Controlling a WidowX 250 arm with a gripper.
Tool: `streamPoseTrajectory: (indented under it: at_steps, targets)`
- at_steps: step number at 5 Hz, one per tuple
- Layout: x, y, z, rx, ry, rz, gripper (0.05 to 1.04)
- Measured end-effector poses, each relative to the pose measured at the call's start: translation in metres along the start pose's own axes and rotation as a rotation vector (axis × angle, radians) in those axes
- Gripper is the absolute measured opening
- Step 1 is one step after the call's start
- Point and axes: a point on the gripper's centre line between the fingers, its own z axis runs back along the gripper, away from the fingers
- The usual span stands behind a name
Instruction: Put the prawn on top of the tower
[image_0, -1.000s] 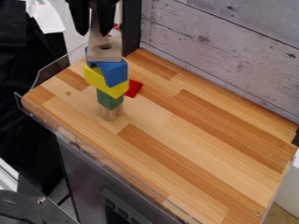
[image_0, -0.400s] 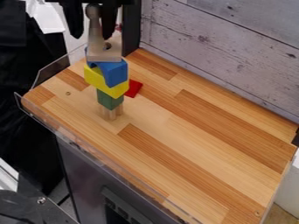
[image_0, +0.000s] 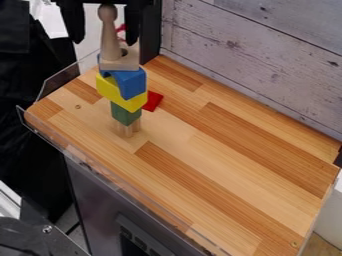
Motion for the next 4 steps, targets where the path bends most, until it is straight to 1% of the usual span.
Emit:
streamPoseTrajectory:
  at_steps: [1,2,3,4]
  targets:
    - [0.005,-0.01,0.02,-0.004,-0.053,-0.038,1.0]
    - [0.004,-0.038,0.046,0.048,-0.134,-0.143,1.0]
    - [0.001,-0.052,0.059,0.092,-0.181,-0.2,1.0]
    - [-0.002,-0.064,0.055,0.102,-0.17,-0.241,1.0]
